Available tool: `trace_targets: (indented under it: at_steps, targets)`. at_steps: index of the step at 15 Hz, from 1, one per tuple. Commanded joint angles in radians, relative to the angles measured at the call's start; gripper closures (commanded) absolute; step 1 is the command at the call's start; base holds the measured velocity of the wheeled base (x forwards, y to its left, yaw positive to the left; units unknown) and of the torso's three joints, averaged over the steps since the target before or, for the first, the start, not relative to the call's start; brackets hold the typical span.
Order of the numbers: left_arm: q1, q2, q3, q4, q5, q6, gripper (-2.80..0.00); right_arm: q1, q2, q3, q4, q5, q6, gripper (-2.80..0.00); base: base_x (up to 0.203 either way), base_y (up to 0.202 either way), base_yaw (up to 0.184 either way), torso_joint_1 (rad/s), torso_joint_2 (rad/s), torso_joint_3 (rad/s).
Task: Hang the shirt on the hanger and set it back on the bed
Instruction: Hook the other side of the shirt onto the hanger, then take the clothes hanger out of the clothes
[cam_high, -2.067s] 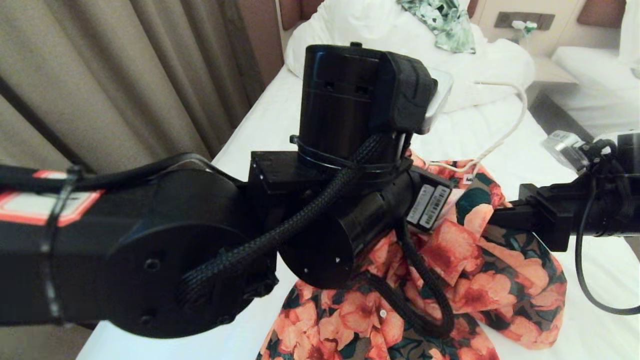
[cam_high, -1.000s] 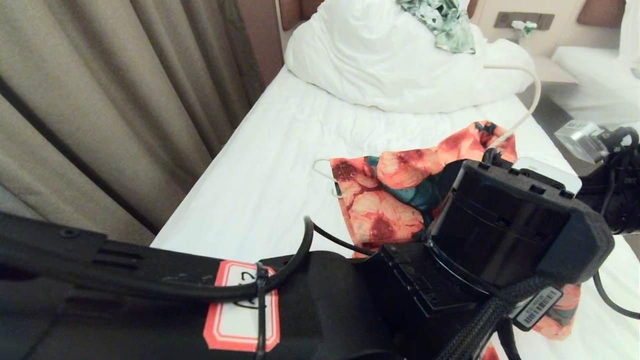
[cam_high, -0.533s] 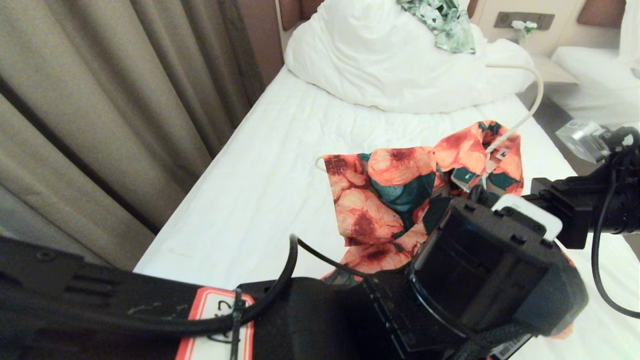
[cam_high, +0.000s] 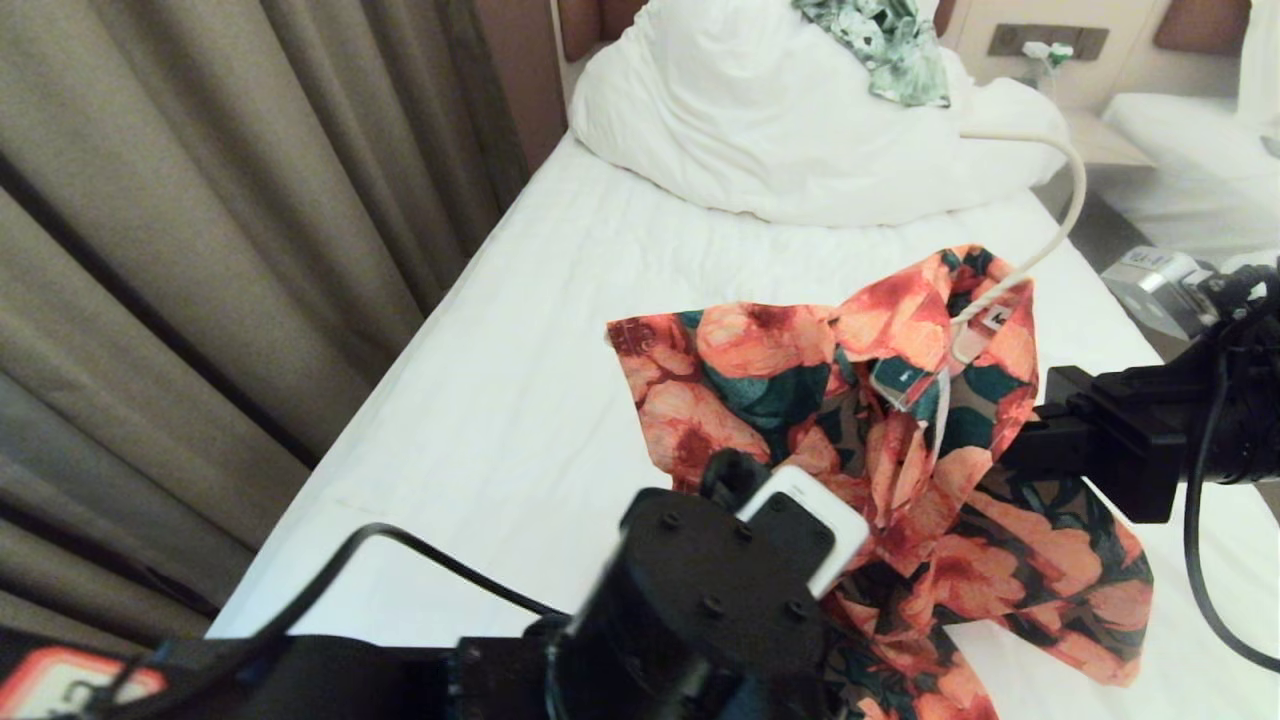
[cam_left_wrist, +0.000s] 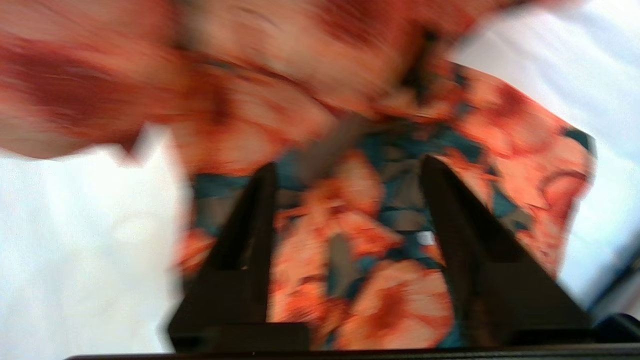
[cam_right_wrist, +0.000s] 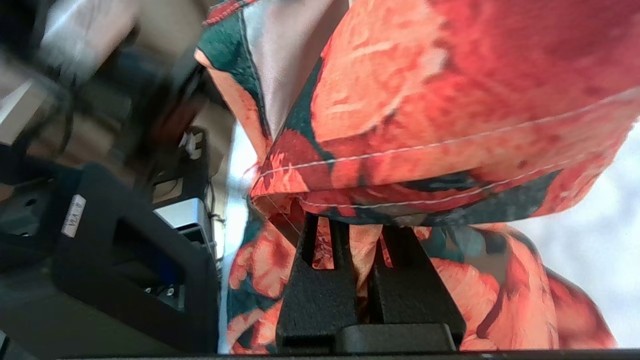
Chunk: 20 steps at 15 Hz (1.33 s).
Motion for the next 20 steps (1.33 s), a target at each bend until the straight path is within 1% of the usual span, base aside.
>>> trace_targets:
  at_steps: [1,2,4,5,6,7,8,10,12,14,15,17,18,19,20]
  targets:
    - [0.024,-0.125,0.03,-0.002,0.012,-0.001,0.0,0.063,0.021,-0.065,-0.01,-0.006,0.002,0.0,0.0,0.0,0.0,0.0,0.0,0.0]
    - [0.03,-0.177,0.037,-0.002,0.037,-0.001,0.0,0.095,0.032,-0.108,0.0,-0.029,0.014,0.0,0.0,0.0,0.0,0.0,0.0,0.0]
    - [0.04,-0.271,0.046,0.003,0.092,0.001,0.0,0.193,0.07,-0.175,0.018,-0.105,0.076,0.0,0.0,0.0,0.0,0.0,0.0,0.0]
    - [0.053,-0.314,0.045,0.005,0.109,0.009,0.0,0.244,0.095,-0.201,0.021,-0.149,0.091,0.0,0.0,0.0,0.0,0.0,0.0,0.0]
    - [0.076,-0.344,0.038,0.003,0.118,0.028,0.0,0.278,0.116,-0.233,0.025,-0.187,0.101,0.0,0.0,0.0,0.0,0.0,0.0,0.0]
    - [0.116,-0.375,0.018,-0.001,0.123,0.067,0.0,0.306,0.143,-0.269,0.028,-0.204,0.106,0.0,0.0,0.0,0.0,0.0,0.0,0.0]
    - [0.136,-0.401,-0.01,-0.012,0.127,0.088,0.0,0.323,0.164,-0.303,0.029,-0.211,0.107,0.0,0.0,0.0,0.0,0.0,0.0,0.0]
    - [0.177,-0.45,-0.018,-0.047,0.151,0.123,0.0,0.361,0.2,-0.372,0.03,-0.219,0.108,0.0,0.0,0.0,0.0,0.0,0.0,0.0]
    - [0.247,-0.521,0.021,-0.091,0.168,0.16,0.0,0.404,0.228,-0.418,0.03,-0.248,0.108,0.0,0.0,0.0,0.0,0.0,0.0,0.0]
    - [0.331,-0.578,0.065,-0.161,0.168,0.235,0.0,0.45,0.243,-0.443,0.034,-0.269,0.108,0.0,0.0,0.0,0.0,0.0,0.0,0.0]
    - [0.348,-0.58,0.078,-0.204,0.167,0.256,0.0,0.478,0.251,-0.46,0.048,-0.284,0.108,0.0,0.0,0.0,0.0,0.0,0.0,0.0]
    - [0.352,-0.555,0.074,-0.213,0.161,0.25,0.0,0.524,0.269,-0.485,0.08,-0.34,0.107,0.0,0.0,0.0,0.0,0.0,0.0,0.0]
    - [0.355,-0.532,0.074,-0.22,0.153,0.238,0.0,0.534,0.287,-0.506,0.082,-0.348,0.108,0.0,0.0,0.0,0.0,0.0,0.0,0.0]
    - [0.355,-0.508,0.079,-0.241,0.147,0.225,-2.68,0.54,0.3,-0.527,0.089,-0.349,0.108,0.0,0.0,0.0,0.0,0.0,0.0,0.0]
    - [0.354,-0.476,0.082,-0.282,0.144,0.22,-2.8,0.551,0.315,-0.54,0.089,-0.35,0.108,0.0,0.0,0.0,0.0,0.0,0.0,0.0]
